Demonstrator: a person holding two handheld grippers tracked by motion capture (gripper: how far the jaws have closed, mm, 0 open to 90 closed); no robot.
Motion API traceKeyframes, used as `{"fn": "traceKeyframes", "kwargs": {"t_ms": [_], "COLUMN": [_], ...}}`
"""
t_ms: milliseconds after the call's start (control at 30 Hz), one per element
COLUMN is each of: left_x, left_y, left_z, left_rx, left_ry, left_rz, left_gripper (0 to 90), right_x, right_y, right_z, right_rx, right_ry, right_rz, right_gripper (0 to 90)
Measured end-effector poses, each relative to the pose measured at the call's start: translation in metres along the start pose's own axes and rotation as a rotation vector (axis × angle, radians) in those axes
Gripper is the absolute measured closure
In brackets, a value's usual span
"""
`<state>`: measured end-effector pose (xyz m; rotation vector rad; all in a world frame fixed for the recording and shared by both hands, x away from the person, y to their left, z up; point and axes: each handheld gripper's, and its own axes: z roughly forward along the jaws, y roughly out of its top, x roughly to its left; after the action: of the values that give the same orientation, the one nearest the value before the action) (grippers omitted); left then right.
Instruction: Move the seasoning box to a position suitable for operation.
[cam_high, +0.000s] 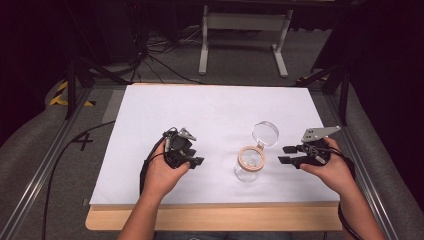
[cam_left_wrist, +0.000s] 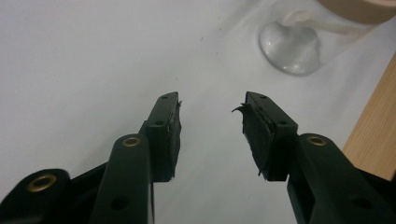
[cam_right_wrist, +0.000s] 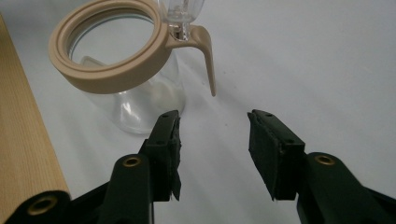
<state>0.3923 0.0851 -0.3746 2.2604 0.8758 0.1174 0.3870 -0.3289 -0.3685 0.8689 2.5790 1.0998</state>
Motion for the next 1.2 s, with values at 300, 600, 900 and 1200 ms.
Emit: {"fn": "traceKeyframes", "kwargs": {"t_ms": [300,600,900,1200], "left_x": [-0.007,-0.02,-0.031,-0.037], "left_y": [0.012,0.03,0.04,0.04], "left_z": [0.011,0.036,0.057,0.073], "left_rx": [-0.049,-0.024,-0.079,-0.115], "left_ry": [-0.019,-0.038,-0.068,-0.086], "left_rz": [0.021,0.063,0.101,0.123], "left_gripper": [68.3,77.5,82.4,88.3], "right_x": [0.004,0.012,0.023,0.03], "right_y": [-0.011,-0.022,-0.031,-0.036], "right_z": [-0.011,-0.019,-0.016,-0.015], "right_rx": [-0.004,-0.038,-0.07,-0.086], "right_ry": [-0.028,-0.051,-0.057,-0.063], "right_rz": [0.026,0.047,0.077,0.095], "right_gripper": [53.9,55.9,55.8,56.3]}}
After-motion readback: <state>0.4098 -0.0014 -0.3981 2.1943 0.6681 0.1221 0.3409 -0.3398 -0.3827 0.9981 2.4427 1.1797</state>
